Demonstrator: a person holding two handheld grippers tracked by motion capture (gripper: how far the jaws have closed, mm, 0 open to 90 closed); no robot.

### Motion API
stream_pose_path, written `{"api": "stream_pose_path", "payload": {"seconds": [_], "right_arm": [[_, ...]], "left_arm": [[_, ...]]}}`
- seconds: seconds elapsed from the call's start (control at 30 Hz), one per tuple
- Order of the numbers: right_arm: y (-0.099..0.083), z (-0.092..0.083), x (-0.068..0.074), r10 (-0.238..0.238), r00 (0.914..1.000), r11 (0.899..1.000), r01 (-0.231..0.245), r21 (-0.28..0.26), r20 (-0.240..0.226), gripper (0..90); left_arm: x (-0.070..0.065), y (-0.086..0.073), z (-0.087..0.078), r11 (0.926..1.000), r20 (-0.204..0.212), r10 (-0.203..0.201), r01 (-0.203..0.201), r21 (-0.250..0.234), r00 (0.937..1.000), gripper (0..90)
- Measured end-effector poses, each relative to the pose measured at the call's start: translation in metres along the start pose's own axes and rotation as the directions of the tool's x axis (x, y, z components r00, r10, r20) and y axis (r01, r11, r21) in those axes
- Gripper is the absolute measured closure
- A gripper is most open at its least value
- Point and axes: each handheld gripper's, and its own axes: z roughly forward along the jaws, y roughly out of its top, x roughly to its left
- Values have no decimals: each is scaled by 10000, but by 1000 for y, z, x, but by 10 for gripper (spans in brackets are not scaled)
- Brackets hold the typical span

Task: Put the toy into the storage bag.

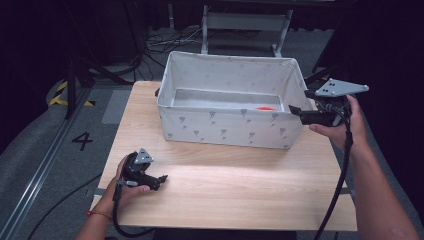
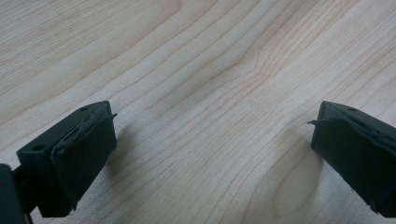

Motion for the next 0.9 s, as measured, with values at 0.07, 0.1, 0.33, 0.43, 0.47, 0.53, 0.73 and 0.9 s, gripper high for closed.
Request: {"api": "stream_pose_path", "payload": {"seconds": [0.07, 0.1, 0.33, 0.43, 0.47, 0.53, 0.73, 0.9], "right_arm": [[-4, -3, 2, -45, 9999, 9999, 44, 120, 107, 309], [-6, -4, 3, -147, 9998, 9998, 145, 162, 140, 307], [-22, -12, 12, -405, 9988, 9990, 400, 203, 267, 285], [-31, -14, 17, -575, 9968, 9980, 559, 309, 564, 274], [-34, -16, 19, -608, 9965, 9978, 590, 317, 581, 274], [-39, -18, 21, -629, 9965, 9978, 616, 258, 544, 270], [-63, -23, 27, -658, 9958, 9977, 646, 194, 640, 259], [-80, -27, 30, -662, 9941, 9977, 649, 177, 858, 260]], "left_arm": [[0, 0, 0, 10000, -7, 26, -26, 5, 10000, 4], [0, 0, 0, 10000, -7, 25, -25, 7, 10000, 4], [0, 0, 0, 10000, 1, -2, 2, 0, 10000, 4], [0, 0, 0, 10000, 4, -7, 7, -1, 10000, 4], [0, 0, 0, 10000, -2, 0, 0, -1, 10000, 4], [0, 0, 0, 10000, -3, 1, -1, 1, 10000, 4], [0, 0, 0, 10000, 3, -4, 4, -2, 10000, 3], [0, 0, 0, 10000, -11, 21, -21, -12, 10000, 4]]}}
